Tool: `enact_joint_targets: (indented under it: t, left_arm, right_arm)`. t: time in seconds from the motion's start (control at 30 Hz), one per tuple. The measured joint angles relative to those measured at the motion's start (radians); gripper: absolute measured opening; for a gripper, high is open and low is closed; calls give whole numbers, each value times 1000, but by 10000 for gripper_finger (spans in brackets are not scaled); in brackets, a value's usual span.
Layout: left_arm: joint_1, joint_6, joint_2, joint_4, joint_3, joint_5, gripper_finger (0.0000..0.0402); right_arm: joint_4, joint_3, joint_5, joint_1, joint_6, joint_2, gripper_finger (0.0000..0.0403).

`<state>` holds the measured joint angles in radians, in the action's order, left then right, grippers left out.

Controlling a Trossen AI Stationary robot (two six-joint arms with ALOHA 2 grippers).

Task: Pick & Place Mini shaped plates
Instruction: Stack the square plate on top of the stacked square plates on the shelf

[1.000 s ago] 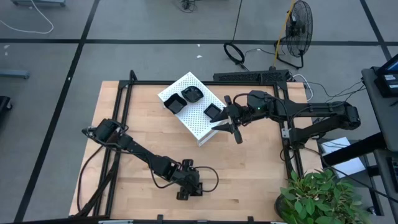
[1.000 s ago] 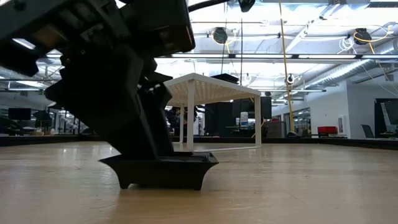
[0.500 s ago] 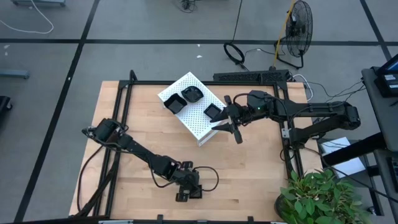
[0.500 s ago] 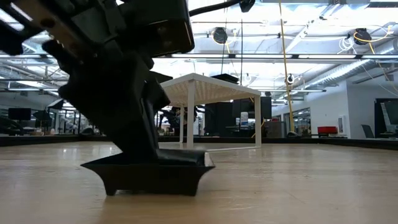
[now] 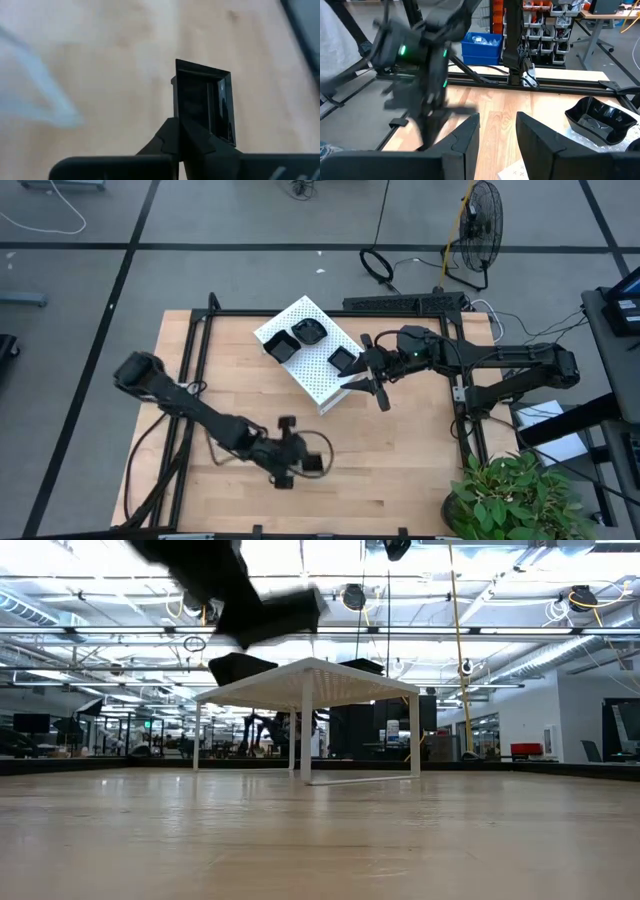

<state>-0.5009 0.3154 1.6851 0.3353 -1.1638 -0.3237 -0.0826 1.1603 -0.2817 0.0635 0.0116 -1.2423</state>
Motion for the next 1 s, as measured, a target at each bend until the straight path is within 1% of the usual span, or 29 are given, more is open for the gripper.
enact_joint_targets:
  t: [0.1, 0.17, 0.2, 0.27, 0.33, 0.43, 0.5, 0.57, 0.7, 0.87, 1.0]
  left_arm:
    - [-1, -58, -79, 24, -2, -191, 6]
    - [0, -151, -122, 48, 0, -323, 5]
    - [7, -210, -136, 34, 0, -387, 4]
    - [20, -333, -167, 24, -1, -523, 3]
    - [43, -454, -186, -4, -1, -652, 5]
    - [94, -656, -183, -62, -1, -780, 7]
    - [135, -780, -181, -103, 0, -806, 4]
    - [181, -841, -179, -134, 0, -794, 4]
    - [249, -880, -172, -132, 1, -767, 5]
    - [286, -960, -173, -156, 0, -761, 6]
    - [299, -987, -173, -170, 0, -704, 4]
  right_arm:
    - [-6, 0, 0, 0, 0, 0, 116]
    - [4, -7, 1, 0, 4, 0, 116]
    - [14, -17, 13, 0, 11, 0, 116]
    - [43, -49, 70, 0, 36, 0, 116]
    - [86, -89, 150, 0, 65, -1, 116]
    - [174, -149, 266, 0, 136, -1, 116]
    - [234, -189, 332, 0, 175, -6, 116]
    - [305, -225, 384, 0, 188, -22, 120]
    - [416, -271, 388, 0, 175, -58, 143]
    - [505, -287, 390, -7, 158, -127, 182]
    - [605, -287, 430, -5, 188, -187, 188]
